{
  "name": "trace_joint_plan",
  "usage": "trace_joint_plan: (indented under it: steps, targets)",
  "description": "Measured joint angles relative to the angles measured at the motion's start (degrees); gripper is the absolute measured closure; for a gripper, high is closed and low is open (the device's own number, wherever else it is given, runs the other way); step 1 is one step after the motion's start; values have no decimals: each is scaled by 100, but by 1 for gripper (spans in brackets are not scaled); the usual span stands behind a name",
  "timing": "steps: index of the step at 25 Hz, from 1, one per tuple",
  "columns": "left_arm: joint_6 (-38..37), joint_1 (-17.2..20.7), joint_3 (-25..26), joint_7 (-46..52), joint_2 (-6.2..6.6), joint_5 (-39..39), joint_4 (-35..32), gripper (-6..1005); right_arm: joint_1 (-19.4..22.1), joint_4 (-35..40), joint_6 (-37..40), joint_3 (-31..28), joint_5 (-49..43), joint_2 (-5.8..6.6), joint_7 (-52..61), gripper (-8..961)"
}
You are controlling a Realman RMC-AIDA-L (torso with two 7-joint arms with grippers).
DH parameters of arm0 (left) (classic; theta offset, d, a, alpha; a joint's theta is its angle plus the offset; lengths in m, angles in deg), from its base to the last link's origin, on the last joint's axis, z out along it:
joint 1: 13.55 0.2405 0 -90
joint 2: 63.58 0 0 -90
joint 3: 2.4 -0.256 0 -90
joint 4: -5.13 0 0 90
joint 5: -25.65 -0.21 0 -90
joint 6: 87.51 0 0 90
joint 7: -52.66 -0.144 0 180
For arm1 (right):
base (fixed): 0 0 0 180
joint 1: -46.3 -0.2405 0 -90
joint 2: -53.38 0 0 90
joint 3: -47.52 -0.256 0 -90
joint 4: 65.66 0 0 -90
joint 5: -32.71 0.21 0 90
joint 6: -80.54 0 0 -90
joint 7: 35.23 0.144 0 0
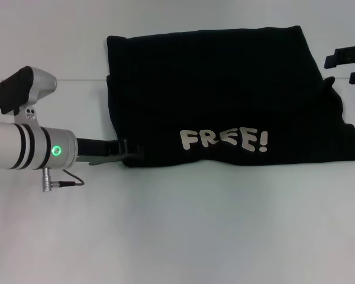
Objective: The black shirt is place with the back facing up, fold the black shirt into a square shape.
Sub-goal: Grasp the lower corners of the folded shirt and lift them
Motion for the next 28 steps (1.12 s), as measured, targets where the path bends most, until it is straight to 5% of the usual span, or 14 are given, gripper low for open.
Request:
trace_joint_plan:
  steps: [15, 28]
  targets:
    - [-368, -53, 10, -66, 140, 13, -119, 972, 419, -2, 321, 60, -140, 19, -531, 130]
    - [-302, -143, 33, -45, 137, 36, -177, 972, 896, -121, -762, 44, -503, -630, -1657, 134]
